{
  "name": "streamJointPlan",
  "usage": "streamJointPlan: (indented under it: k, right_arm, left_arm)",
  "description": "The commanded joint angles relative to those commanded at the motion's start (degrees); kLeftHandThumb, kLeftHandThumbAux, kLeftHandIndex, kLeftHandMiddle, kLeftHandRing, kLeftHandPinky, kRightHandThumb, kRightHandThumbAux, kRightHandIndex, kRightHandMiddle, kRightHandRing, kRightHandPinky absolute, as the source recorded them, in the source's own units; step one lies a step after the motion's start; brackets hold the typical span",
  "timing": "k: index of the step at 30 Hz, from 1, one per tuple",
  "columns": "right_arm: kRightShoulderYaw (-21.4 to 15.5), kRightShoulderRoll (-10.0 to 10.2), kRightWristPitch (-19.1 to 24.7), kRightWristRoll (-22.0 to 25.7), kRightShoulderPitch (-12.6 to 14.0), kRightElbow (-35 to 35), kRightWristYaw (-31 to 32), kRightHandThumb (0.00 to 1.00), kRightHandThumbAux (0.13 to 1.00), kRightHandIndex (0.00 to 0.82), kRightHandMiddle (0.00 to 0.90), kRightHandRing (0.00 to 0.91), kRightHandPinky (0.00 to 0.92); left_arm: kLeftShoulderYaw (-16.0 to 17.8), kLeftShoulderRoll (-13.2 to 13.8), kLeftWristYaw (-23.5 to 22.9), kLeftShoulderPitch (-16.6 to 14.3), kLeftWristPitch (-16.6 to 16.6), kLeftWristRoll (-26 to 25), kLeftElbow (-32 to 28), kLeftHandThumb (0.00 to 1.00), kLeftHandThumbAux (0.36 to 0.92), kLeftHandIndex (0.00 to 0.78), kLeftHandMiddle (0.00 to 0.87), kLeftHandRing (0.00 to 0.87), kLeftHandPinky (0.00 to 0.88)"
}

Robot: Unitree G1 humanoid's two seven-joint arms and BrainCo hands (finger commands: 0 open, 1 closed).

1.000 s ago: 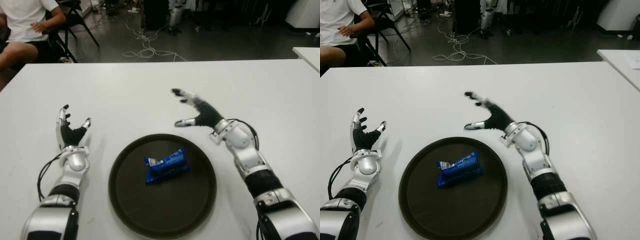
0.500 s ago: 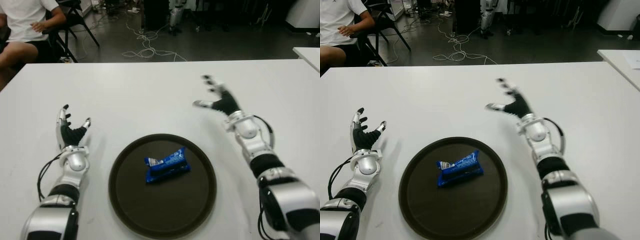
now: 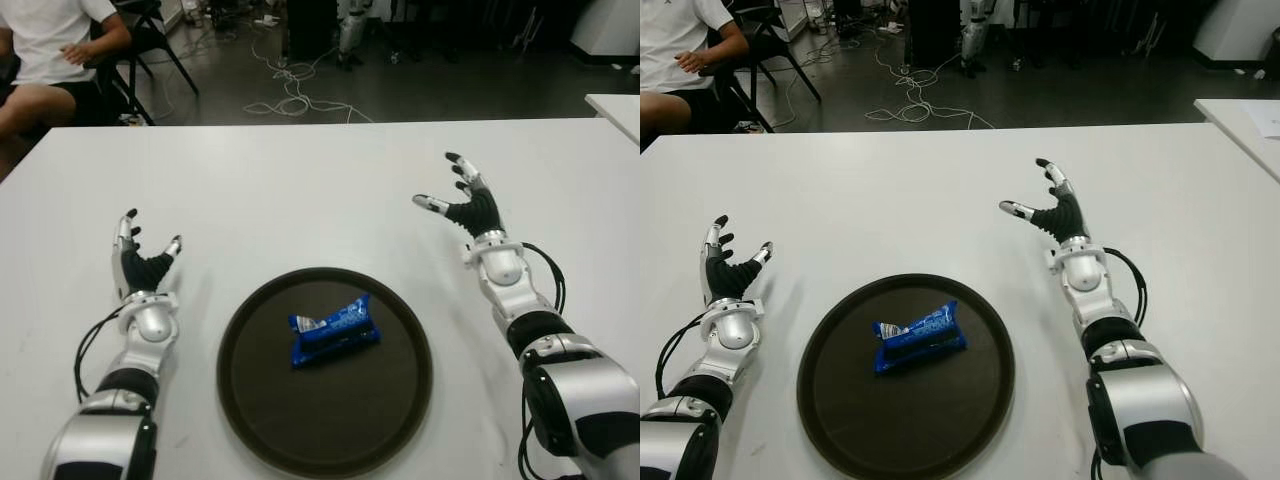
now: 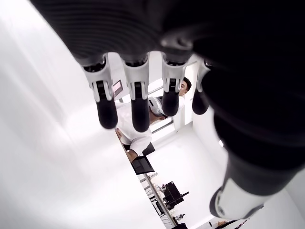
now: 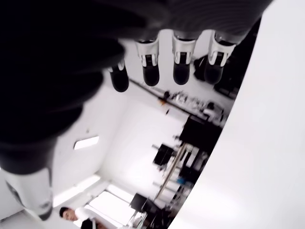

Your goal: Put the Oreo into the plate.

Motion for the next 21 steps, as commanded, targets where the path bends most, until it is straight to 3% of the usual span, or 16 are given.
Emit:
streamJointPlan:
  k: [9, 21]
  right_arm:
    - [0.5, -0.2, 1.4, -1.8, -0.1, 1.6, -2.9, 0.0, 0.618, 0.076, 0.055, 0.028, 0.006]
    - [-0.7, 0.4, 9.0, -1.9, -0.5, 4.2, -5.7, 0.0, 0.651, 0.074, 0.057, 0.053, 0.047]
  left_arm:
    - [-0.2, 0.0, 0.1, 0.4, -0.3, 0.2, -0.1, 0.248, 0.766, 0.109, 0.105, 0.121, 0.175]
    - [0.4, -0.1, -0.5, 1.0, -1.7, -0.5, -0.4, 0.265, 0.769, 0.113, 0.107, 0.126, 0.177]
